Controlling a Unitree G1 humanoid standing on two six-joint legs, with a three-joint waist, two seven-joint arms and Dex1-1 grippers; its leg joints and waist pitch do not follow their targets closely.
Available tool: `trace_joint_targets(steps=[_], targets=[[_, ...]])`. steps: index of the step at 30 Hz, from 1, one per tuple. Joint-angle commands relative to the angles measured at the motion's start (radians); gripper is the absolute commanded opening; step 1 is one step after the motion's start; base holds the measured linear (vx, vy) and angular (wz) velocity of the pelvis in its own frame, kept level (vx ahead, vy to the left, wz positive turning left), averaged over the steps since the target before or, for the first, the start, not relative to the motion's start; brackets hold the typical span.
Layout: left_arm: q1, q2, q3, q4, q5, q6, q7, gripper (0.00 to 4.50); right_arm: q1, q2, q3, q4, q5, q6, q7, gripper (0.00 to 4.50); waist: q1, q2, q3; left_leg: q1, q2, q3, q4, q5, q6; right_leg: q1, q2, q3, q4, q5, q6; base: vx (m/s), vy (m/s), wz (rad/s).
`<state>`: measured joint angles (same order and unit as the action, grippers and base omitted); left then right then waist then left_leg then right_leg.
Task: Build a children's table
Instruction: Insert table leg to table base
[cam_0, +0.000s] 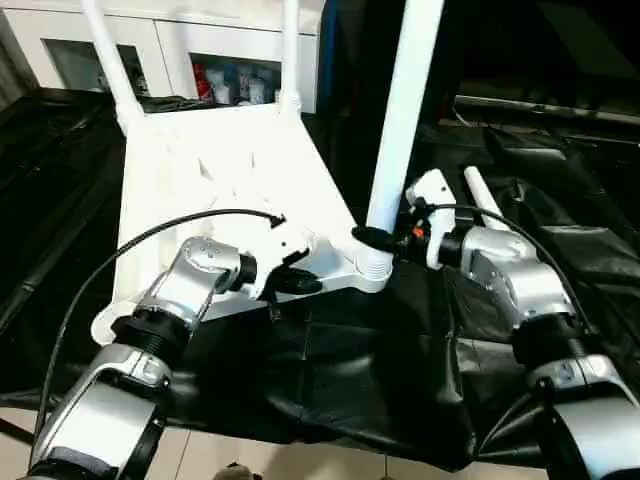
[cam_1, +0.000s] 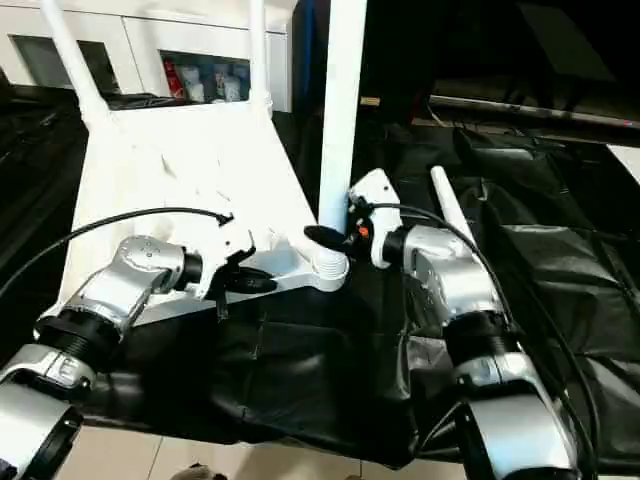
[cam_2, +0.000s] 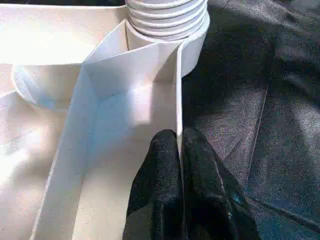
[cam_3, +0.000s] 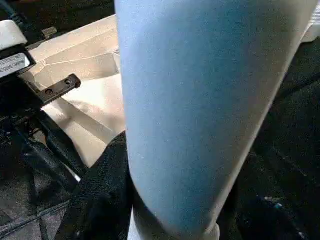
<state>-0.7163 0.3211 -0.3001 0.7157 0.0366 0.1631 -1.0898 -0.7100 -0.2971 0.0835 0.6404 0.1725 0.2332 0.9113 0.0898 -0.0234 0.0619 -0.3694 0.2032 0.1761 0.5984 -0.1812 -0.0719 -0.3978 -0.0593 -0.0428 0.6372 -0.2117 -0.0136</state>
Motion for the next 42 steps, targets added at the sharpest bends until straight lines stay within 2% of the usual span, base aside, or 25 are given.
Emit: trace_joint_targets(steps=[1, 3, 6, 10, 11, 12, 14, 16, 17, 18, 19, 20, 21, 24, 27, 29, 31, 32, 36, 37, 39, 41, 42], targets=[[0.006, -0.015, -0.006, -0.019, -0.010, -0.019, -0.024, 0.00, 0.005, -0.013, 0.021, 0.064, -0.033, 0.032, -0.003, 1.88, 0.002, 0.003, -0.073, 0.012, 0.026, -0.004, -0.065, -0.126, 0.019, 0.058, -0.076, 0.042, -0.068, 0.002, -0.265, 0.000, 0.000, 0.00], [0.003, -0.015, -0.006, -0.017, -0.009, -0.019, -0.021, 0.00, 0.000, -0.013, 0.016, 0.089, -0.034, 0.020, -0.011, 1.88, 0.001, 0.004, -0.073, 0.013, 0.026, -0.004, -0.065, -0.133, 0.018, 0.057, -0.076, 0.042, -0.069, -0.003, -0.268, 0.000, 0.000, 0.00], [0.001, -0.018, -0.004, -0.015, -0.008, -0.021, -0.018, 0.00, -0.007, 0.006, -0.043, 0.116, 0.017, 0.042, -0.031, 1.88, 0.003, 0.007, -0.073, 0.013, 0.026, -0.004, -0.066, -0.149, 0.012, 0.058, -0.078, 0.044, -0.071, -0.027, -0.265, 0.000, 0.000, 0.00], [-0.004, -0.024, 0.001, -0.006, -0.007, -0.026, -0.004, 0.00, 0.015, 0.014, -0.101, 0.131, 0.063, 0.049, -0.057, 1.88, 0.003, 0.009, -0.075, 0.013, 0.027, -0.004, -0.065, -0.132, 0.015, 0.058, -0.075, 0.042, -0.067, 0.022, -0.277, 0.000, 0.000, 0.00], [-0.005, -0.025, 0.002, -0.003, -0.006, -0.028, -0.002, 0.00, 0.029, 0.015, -0.114, 0.130, 0.071, 0.035, -0.066, 1.88, 0.004, 0.010, -0.075, 0.014, 0.027, -0.004, -0.065, -0.134, 0.016, 0.058, -0.076, 0.042, -0.068, 0.025, -0.278, 0.000, 0.000, 0.00], [-0.006, -0.025, 0.002, -0.002, -0.006, -0.029, 0.000, 0.00, 0.050, 0.019, -0.130, 0.127, 0.079, 0.015, -0.078, 1.88, 0.006, 0.017, -0.076, 0.014, 0.027, -0.005, -0.065, -0.134, 0.015, 0.058, -0.077, 0.042, -0.066, 0.027, -0.278, 0.000, 0.000, 0.00], [-0.006, -0.026, 0.002, -0.001, -0.006, -0.029, 0.001, 0.00, 0.068, 0.024, -0.143, 0.126, 0.090, 0.000, -0.086, 1.88, 0.007, 0.011, -0.078, 0.014, 0.026, -0.005, -0.065, -0.132, 0.017, 0.060, -0.077, 0.041, -0.066, 0.038, -0.278, 0.000, 0.000, 0.00], [-0.009, -0.027, 0.004, 0.004, -0.005, -0.031, 0.003, 0.00, 0.121, 0.040, -0.168, 0.104, 0.106, -0.033, -0.101, 1.88, 0.010, 0.020, -0.077, 0.017, 0.028, -0.005, -0.066, -0.144, 0.016, 0.057, -0.076, 0.041, -0.068, 0.036, -0.278, 0.000, 0.000, 0.00], [-0.012, -0.027, 0.005, 0.008, -0.005, -0.033, 0.006, 0.00, 0.144, 0.048, -0.174, 0.090, 0.109, -0.049, -0.108, 1.88, 0.009, 0.017, -0.077, 0.016, 0.027, -0.005, -0.066, -0.141, 0.017, 0.058, -0.075, 0.041, -0.068, 0.039, -0.276, 0.000, 0.000, 0.00], [-0.014, -0.027, 0.006, 0.011, -0.004, -0.035, 0.008, 0.00, 0.158, 0.053, -0.178, 0.082, 0.112, -0.059, -0.112, 1.87, 0.012, 0.019, -0.076, 0.015, 0.027, -0.005, -0.066, -0.141, 0.019, 0.058, -0.076, 0.041, -0.069, 0.041, -0.272, 0.000, 0.000, 0.00], [-0.017, -0.028, 0.008, 0.016, -0.002, -0.037, 0.011, 0.00, 0.186, 0.062, -0.176, 0.062, 0.110, -0.085, -0.117, 1.87, 0.014, 0.026, -0.077, 0.015, 0.026, -0.006, -0.067, -0.143, 0.018, 0.058, -0.077, 0.041, -0.069, 0.035, -0.269, 0.000, 0.000, 0.00], [-0.020, -0.029, 0.010, 0.019, -0.001, -0.039, 0.013, 0.00, 0.204, 0.068, -0.175, 0.048, 0.108, -0.102, -0.121, 1.87, 0.013, 0.021, -0.076, 0.015, 0.026, -0.006, -0.068, -0.154, 0.017, 0.059, -0.075, 0.040, -0.073, 0.015, -0.265, 0.000, 0.000, 0.00], [-0.022, -0.030, 0.012, 0.024, 0.001, -0.042, 0.019, 0.00, 0.224, 0.077, -0.177, 0.033, 0.107, -0.118, -0.130, 1.87, 0.015, 0.025, -0.076, 0.015, 0.026, -0.006, -0.069, -0.161, 0.016, 0.058, -0.077, 0.040, -0.075, 0.001, -0.261, 0.000, 0.000, 0.00], [-0.029, -0.035, 0.016, 0.038, 0.004, -0.049, 0.029, 0.00, 0.286, 0.110, -0.171, 0.001, 0.097, -0.204, -0.155, 1.87, 0.015, 0.026, -0.075, 0.018, 0.027, -0.007, -0.072, -0.188, 0.008, 0.055, -0.078, 0.041, -0.081, -0.041, -0.249, 0.000, 0.000, 0.00], [-0.026, -0.037, 0.016, 0.037, 0.005, -0.049, 0.033, 0.00, 0.314, 0.140, -0.181, -0.011, 0.103, -0.248, -0.179, 1.87, 0.012, 0.032, -0.070, 0.020, 0.028, -0.010, -0.080, -0.240, -0.006, 0.052, -0.079, 0.041, -0.090, -0.131, -0.233, 0.000, 0.000, 0.00], [-0.024, -0.035, 0.015, 0.036, 0.005, -0.048, 0.031, 0.00, 0.334, 0.156, -0.163, -0.013, 0.085, -0.291, -0.188, 1.87, 0.011, 0.035, -0.070, 0.021, 0.029, -0.011, -0.082, -0.258, -0.012, 0.049, -0.080, 0.042, -0.093, -0.152, -0.228, 0.000, 0.000, 0.00], [-0.020, -0.029, 0.013, 0.031, 0.007, -0.047, 0.025, 0.00, 0.350, 0.157, -0.123, -0.022, 0.052, -0.314, -0.184, 1.87, 0.009, 0.035, -0.071, 0.018, 0.029, -0.013, -0.083, -0.248, -0.012, 0.051, -0.077, 0.041, -0.091, -0.124, -0.229, 0.000, 0.000, 0.00], [-0.018, -0.024, 0.010, 0.029, 0.010, -0.048, 0.021, 0.00, 0.357, 0.150, -0.091, -0.041, 0.030, -0.308, -0.176, 1.87, 0.008, 0.031, -0.070, 0.018, 0.028, -0.011, -0.082, -0.241, -0.008, 0.051, -0.076, 0.042, -0.090, -0.112, -0.229, 0.000, 0.000, 0.00], [-0.014, -0.019, 0.009, 0.027, 0.010, -0.050, 0.016, 0.00, 0.352, 0.133, -0.052, -0.052, 0.006, -0.298, -0.153, 1.87, 0.006, 0.030, -0.067, 0.016, 0.026, -0.011, -0.084, -0.250, -0.003, 0.052, -0.078, 0.042, -0.095, -0.155, -0.219, 0.000, 0.000, 0.00], [-0.010, -0.015, 0.004, 0.021, 0.013, -0.056, 0.010, 0.00, 0.334, 0.117, -0.032, -0.051, 0.001, -0.272, -0.121, 1.87, 0.002, 0.013, -0.065, 0.016, 0.026, -0.009, -0.085, -0.260, 0.001, 0.052, -0.078, 0.043, -0.099, -0.183, -0.212, 0.000, 0.000, 0.00], [-0.009, -0.013, 0.000, 0.019, 0.016, -0.060, 0.008, 0.00, 0.325, 0.112, -0.027, -0.048, -0.002, -0.266, -0.109, 1.87, 0.003, 0.022, -0.066, 0.015, 0.028, -0.012, -0.085, -0.250, 0.005, 0.051, -0.081, 0.043, -0.097, -0.195, -0.213, 0.000, 0.000, 0.00], [-0.002, -0.003, -0.013, 0.009, 0.027, -0.078, -0.001, 0.00, 0.283, 0.094, -0.015, -0.027, 0.005, -0.219, -0.056, 1.87, 0.001, 0.012, -0.067, 0.014, 0.028, -0.011, -0.084, -0.235, 0.012, 0.052, -0.079, 0.043, -0.096, -0.183, -0.213, 0.000, 0.000, 0.00], [-0.001, -0.002, -0.014, 0.008, 0.027, -0.080, -0.003, 0.00, 0.275, 0.091, -0.013, -0.023, 0.007, -0.210, -0.046, 1.87, 0.001, 0.015, -0.066, 0.013, 0.028, -0.011, -0.084, -0.230, 0.015, 0.052, -0.080, 0.043, -0.094, -0.180, -0.214, 0.000, 0.000, 0.00]])
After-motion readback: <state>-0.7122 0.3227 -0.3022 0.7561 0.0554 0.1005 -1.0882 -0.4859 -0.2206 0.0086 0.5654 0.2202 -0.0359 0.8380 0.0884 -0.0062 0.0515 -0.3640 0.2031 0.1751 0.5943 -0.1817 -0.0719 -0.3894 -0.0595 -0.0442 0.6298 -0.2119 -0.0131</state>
